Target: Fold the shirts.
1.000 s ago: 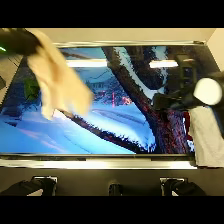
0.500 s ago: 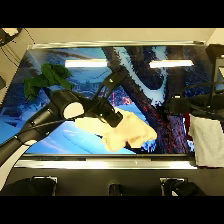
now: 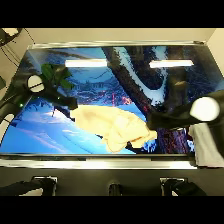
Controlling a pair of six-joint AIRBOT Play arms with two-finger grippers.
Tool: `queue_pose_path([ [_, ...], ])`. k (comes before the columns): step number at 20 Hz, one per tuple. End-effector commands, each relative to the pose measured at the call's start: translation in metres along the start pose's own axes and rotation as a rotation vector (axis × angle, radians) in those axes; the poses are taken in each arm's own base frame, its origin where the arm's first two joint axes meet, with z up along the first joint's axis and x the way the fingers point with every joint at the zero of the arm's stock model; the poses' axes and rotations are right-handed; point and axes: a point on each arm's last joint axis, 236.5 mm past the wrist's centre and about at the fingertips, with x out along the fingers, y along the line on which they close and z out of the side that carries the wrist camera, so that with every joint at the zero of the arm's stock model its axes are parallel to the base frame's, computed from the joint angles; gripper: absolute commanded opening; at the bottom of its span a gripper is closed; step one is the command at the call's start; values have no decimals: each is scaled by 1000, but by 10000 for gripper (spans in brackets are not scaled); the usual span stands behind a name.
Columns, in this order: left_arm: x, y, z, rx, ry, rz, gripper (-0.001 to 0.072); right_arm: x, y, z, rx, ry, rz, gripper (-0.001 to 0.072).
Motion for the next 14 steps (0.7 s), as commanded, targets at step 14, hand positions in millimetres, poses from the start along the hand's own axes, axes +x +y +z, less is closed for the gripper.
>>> queue_pose_path([
  [14,131,-29,-52,-301,89,-310,605,135,35,-76,199,270,289,713],
])
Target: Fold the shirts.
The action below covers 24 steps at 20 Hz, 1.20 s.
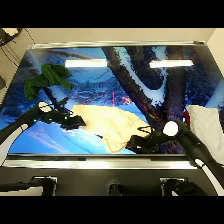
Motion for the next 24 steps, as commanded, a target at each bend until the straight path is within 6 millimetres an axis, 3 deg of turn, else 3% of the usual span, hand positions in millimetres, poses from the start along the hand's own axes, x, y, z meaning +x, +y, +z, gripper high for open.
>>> queue_pose_path([
  [1,21,-6,10,-5,-44,5,601,19,6,-2,22,48,57,713],
  [2,21,-7,15,-21,-66,8,596,23,9,-3,26,66,77,713],
  [4,20,-8,20,-32,-83,8,336,32,11,-1,27,78,87,713],
  [5,20,-8,21,-34,-89,8,271,38,13,-1,14,75,79,713],
  [6,19,-8,22,-31,-89,8,123,47,16,-1,-6,72,71,714],
  [7,18,-9,21,-19,-88,7,28,58,21,0,-19,61,64,715],
  [10,13,-14,16,23,-69,1,26,83,40,9,21,16,104,718],
  [15,2,-20,15,48,-85,0,26,107,62,23,92,-54,168,695],
  [16,0,-22,15,51,-86,-2,27,107,65,29,100,-81,176,666],
  [17,-2,-23,14,55,-88,-3,27,106,66,36,117,-108,183,589],
  [18,-5,-25,15,77,-94,-5,26,104,65,43,125,-136,186,242],
  [19,-10,-29,15,104,-104,-7,26,100,67,47,128,-147,193,47],
  [21,-35,-39,21,214,-156,4,25,76,73,55,12,-170,184,47],
  [22,-60,-44,29,285,-204,40,25,52,73,62,-78,-201,154,47],
  [23,-91,-47,40,349,-277,96,25,19,71,75,-174,-262,110,47],
  [24,-135,-54,55,409,-386,155,25,-30,67,95,-270,-376,40,47],
])
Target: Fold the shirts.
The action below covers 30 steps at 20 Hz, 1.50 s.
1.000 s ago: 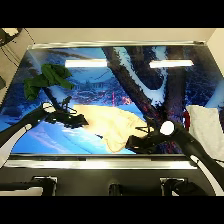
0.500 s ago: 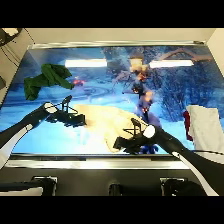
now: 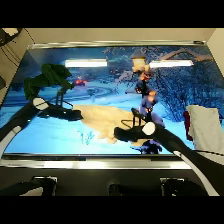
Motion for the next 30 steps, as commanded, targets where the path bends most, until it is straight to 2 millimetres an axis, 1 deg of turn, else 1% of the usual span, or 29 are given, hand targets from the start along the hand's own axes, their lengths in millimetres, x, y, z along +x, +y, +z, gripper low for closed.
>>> queue_pose_path([
  [1,-107,-1,59,218,-251,176,25,-119,-2,75,-301,-266,-191,48],
  [2,-162,-7,83,252,-384,230,25,-191,4,108,-347,-458,-272,48],
  [3,-222,-18,101,243,-529,266,26,-272,17,130,-369,-679,-325,47],
  [4,-276,-32,110,228,-661,279,26,-347,37,135,-390,-879,-337,47],
  [5,-329,-49,113,229,-784,291,26,-419,64,125,-421,-1074,-316,47],
  [6,-378,-71,109,243,-901,293,26,-473,89,106,-448,-1225,-275,47],
  [7,-415,-99,101,286,-995,279,26,-517,110,84,-478,-1356,-233,47],
  [8,-440,-124,92,332,-1056,254,25,-543,123,64,-495,-1432,-197,47],
  [9,-461,-144,82,370,-1106,236,25,-560,131,47,-501,-1473,-168,47],
  [10,-476,-158,72,397,-1143,223,25,-568,135,37,-492,-1490,-148,47],
  [11,-489,-166,63,410,-1177,223,25,-573,136,29,-483,-1496,-135,47],
  [12,-501,-171,54,404,-1207,225,25,-577,137,24,-484,-1501,-133,47],
  [14,-511,-172,40,378,-1231,228,25,-584,140,18,-482,-1509,-126,47],
  [15,-509,-171,36,377,-1214,232,25,-585,142,18,-482,-1509,-125,47],
  [16,-499,-165,34,369,-1165,248,25,-582,139,22,-477,-1495,-135,47],
  [17,-481,-153,33,353,-1084,268,25,-571,133,30,-461,-1453,-161,47],
  [18,-460,-139,35,329,-994,290,26,-550,119,44,-428,-1366,-206,47],
  [19,-435,-124,38,304,-897,298,26,-523,103,60,-389,-1260,-256,47],
  [20,-405,-107,43,273,-796,300,25,-491,81,75,-340,-1129,-318,48],
  [21,-372,-89,48,240,-700,297,26,-451,53,90,-282,-967,-388,49],
  [22,-338,-69,52,202,-609,296,26,-416,30,107,-242,-847,-439,49],
  [23,-295,-44,51,157,-496,294,26,-378,7,129,-211,-751,-475,49],
  [25,-206,7,38,85,-265,292,27,-303,-25,171,-172,-632,-469,49],
  [26,-167,28,31,42,-175,288,27,-268,-37,192,-137,-602,-445,50],
  [27,-133,49,28,21,-102,287,27,-239,-45,210,-87,-586,-410,50],
  [29,-81,81,33,-1,-24,290,27,-186,-55,234,13,-551,-315,50],
  [30,-60,94,37,-22,2,291,27,-163,-61,240,71,-527,-277,50],
])
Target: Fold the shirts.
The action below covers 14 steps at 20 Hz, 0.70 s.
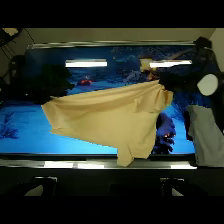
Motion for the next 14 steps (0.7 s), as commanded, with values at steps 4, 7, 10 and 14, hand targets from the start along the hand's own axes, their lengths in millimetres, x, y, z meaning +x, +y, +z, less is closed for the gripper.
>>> queue_pose_path([
  [4,141,7,-31,-123,261,-113,29,132,22,-61,385,237,114,50],
  [7,143,3,-17,-146,245,-146,448,136,25,-65,415,257,128,241],
  [10,104,37,19,-136,177,-128,558,105,33,-50,245,218,161,466],
  [14,53,116,-12,-321,258,-85,525,68,-19,-73,10,318,-58,549],
])
